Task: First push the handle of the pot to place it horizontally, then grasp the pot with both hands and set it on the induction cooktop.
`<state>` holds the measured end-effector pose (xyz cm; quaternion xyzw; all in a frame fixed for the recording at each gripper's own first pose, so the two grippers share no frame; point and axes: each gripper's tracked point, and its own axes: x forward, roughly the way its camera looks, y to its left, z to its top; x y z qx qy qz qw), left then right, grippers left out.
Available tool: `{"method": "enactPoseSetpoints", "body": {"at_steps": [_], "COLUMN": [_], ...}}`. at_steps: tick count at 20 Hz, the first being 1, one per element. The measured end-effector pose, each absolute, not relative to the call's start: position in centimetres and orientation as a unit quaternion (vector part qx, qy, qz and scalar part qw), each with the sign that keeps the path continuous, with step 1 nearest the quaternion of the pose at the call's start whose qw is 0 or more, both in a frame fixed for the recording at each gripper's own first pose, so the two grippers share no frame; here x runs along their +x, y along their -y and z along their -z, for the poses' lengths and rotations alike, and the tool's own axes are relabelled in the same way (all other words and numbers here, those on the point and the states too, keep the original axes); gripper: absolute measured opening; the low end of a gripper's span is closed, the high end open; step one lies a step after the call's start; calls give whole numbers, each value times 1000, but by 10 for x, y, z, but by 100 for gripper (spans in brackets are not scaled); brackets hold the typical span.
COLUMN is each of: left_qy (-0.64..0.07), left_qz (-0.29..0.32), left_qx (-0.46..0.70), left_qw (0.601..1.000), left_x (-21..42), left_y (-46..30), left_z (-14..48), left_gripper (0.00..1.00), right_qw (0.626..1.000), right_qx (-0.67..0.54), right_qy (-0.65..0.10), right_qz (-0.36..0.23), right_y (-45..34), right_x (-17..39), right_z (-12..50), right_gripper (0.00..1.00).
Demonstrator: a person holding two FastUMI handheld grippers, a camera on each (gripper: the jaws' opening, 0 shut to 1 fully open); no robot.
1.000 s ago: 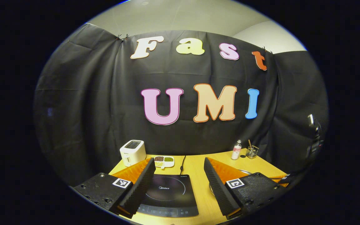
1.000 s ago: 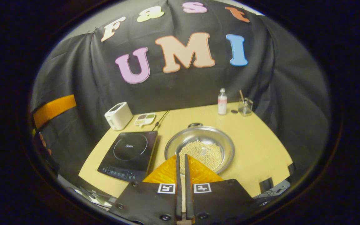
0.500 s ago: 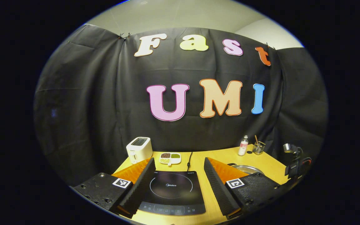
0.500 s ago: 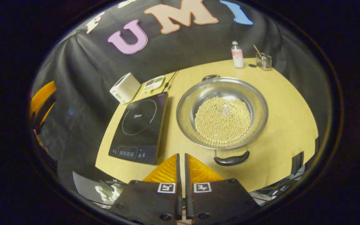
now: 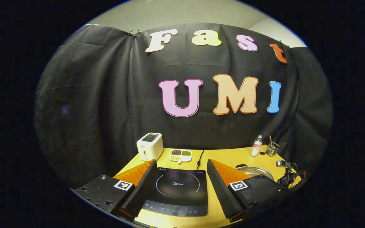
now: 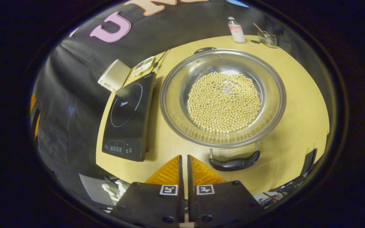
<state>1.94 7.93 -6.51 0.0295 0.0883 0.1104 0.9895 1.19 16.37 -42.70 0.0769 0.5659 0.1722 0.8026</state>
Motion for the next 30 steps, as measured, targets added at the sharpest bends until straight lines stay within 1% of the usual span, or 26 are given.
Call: {"method": "enactPoseSetpoints", "body": {"at_steps": [1,2,3,4,5,6,7,8,9,11,12,13,14,15,16,20,21,22,23,24,26,27,29,30], "left_qy": [-93,-96,-98,-99,-101,-100,-98,-97,-96,-96,-95,-94,-92,-93,-92,-90,-92,-93,-94,-95,-101,-105,-114,-116], "left_qz": [-115,-120,-125,-129,-131,-134,-137,-138,-139,-141,-141,-140,-141,-139,-139,-140,-139,-140,-141,-143,-143,-143,-144,-145], "left_qx": [30,31,31,30,29,28,26,24,23,25,25,25,25,23,22,17,15,14,12,11,5,2,-2,-3], "left_qw": [989,988,987,986,986,986,985,985,985,985,985,985,985,986,986,986,986,986,985,985,984,984,983,983], "left_x": [21,23,25,27,30,32,33,36,38,42,45,46,48,51,53,59,59,60,61,62,63,62,63,65], "left_y": [-77,-76,-74,-71,-68,-67,-64,-62,-58,-55,-53,-50,-48,-46,-43,-37,-36,-35,-36,-36,-35,-34,-33,-33], "left_z": [66,67,67,66,66,66,64,64,63,63,63,61,60,62,62,62,63,64,65,65,70,74,80,81], "left_gripper": [92,92,95,95,92,92,95,96,96,96,96,96,92,92,96,95,92,92,95,92,92,95,95,92], "right_qw": [798,793,788,784,780,774,771,769,768,768,768,768,769,769,770,770,771,772,773,775,778,780,785,788], "right_qx": [73,71,71,69,65,71,75,75,75,73,71,68,64,59,54,34,31,29,28,26,21,17,8,5], "right_qy": [-573,-579,-586,-592,-598,-603,-607,-609,-610,-612,-612,-613,-613,-614,-615,-618,-618,-618,-618,-617,-616,-614,-610,-608], "right_qz": [-174,-176,-176,-175,-174,-177,-178,-180,-180,-177,-175,-173,-170,-166,-163,-154,-150,-145,-141,-136,-126,-120,-109,-103], "right_y": [-160,-156,-153,-148,-143,-140,-136,-134,-130,-120,-116,-112,-107,-102,-97,-71,-66,-60,-53,-47,-36,-29,-17,-11], "right_x": [12,13,13,13,13,13,13,14,15,22,25,26,29,27,26,36,39,43,47,52,61,67,78,85], "right_z": [430,432,435,437,439,439,437,437,437,436,436,437,437,438,438,436,436,436,436,435,433,432,432,432], "right_gripper": [7,0,0,7,0,0,4,0,0,0,4,0,4,4,4,4,4,0,4,4,0,0,0,0]}}
